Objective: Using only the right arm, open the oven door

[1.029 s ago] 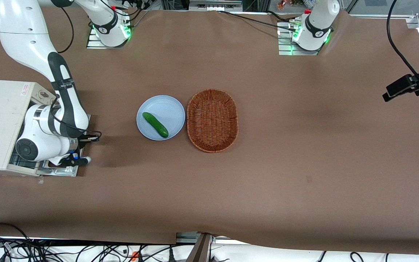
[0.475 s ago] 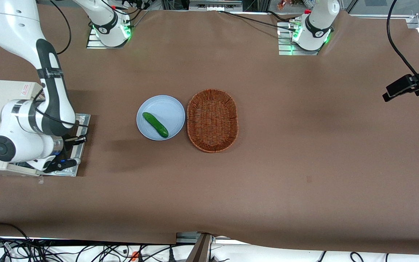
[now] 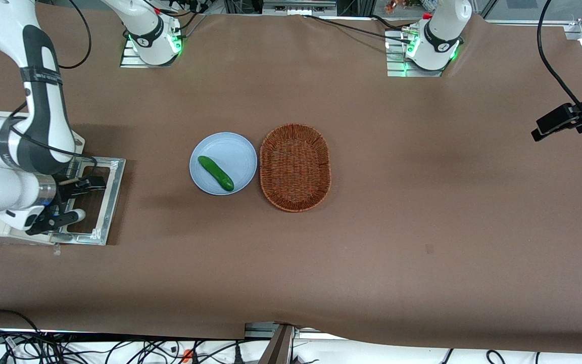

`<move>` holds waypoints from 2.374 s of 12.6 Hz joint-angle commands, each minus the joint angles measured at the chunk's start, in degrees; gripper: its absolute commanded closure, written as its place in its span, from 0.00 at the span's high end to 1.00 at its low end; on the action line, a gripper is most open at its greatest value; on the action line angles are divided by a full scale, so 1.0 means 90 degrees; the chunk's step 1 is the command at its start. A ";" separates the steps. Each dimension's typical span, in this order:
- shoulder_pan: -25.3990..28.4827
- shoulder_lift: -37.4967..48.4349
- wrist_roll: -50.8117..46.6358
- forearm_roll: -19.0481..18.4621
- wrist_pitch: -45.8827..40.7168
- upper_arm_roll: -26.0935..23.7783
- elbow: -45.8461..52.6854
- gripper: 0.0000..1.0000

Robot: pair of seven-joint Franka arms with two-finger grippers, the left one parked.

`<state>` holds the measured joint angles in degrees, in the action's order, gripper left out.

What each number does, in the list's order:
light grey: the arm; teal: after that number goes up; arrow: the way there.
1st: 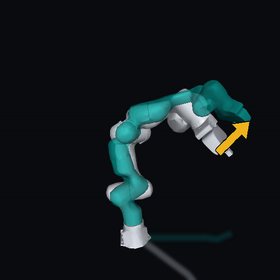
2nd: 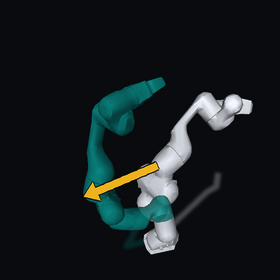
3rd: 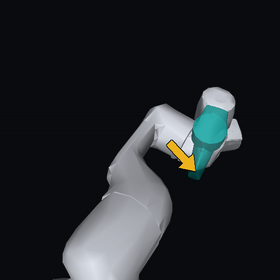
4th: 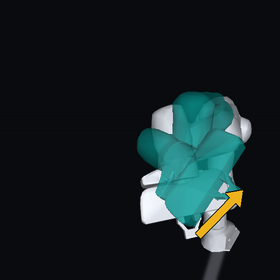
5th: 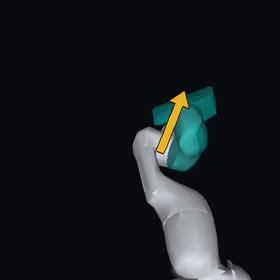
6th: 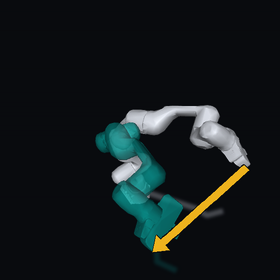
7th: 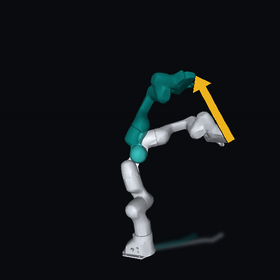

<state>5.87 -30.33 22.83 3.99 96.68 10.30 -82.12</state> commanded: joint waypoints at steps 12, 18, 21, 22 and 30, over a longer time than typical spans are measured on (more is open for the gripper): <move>0.0011 0.1503 -0.0805 -0.0140 -0.1581 0.0115 0.0521 1.00; -0.0250 0.2383 -0.1794 -0.0189 -0.1523 -0.0196 -0.0045 1.00; -0.0604 0.2578 -0.2027 -0.0403 -0.1474 -0.0598 -0.0045 1.00; -0.0604 0.2598 -0.2135 -0.0414 -0.1455 -0.0608 -0.0045 1.00; -0.0545 0.2364 -0.1990 -0.0423 -0.1211 -0.0657 0.0316 1.00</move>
<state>1.59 -8.72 4.78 0.76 85.82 5.19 -80.30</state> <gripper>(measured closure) 0.000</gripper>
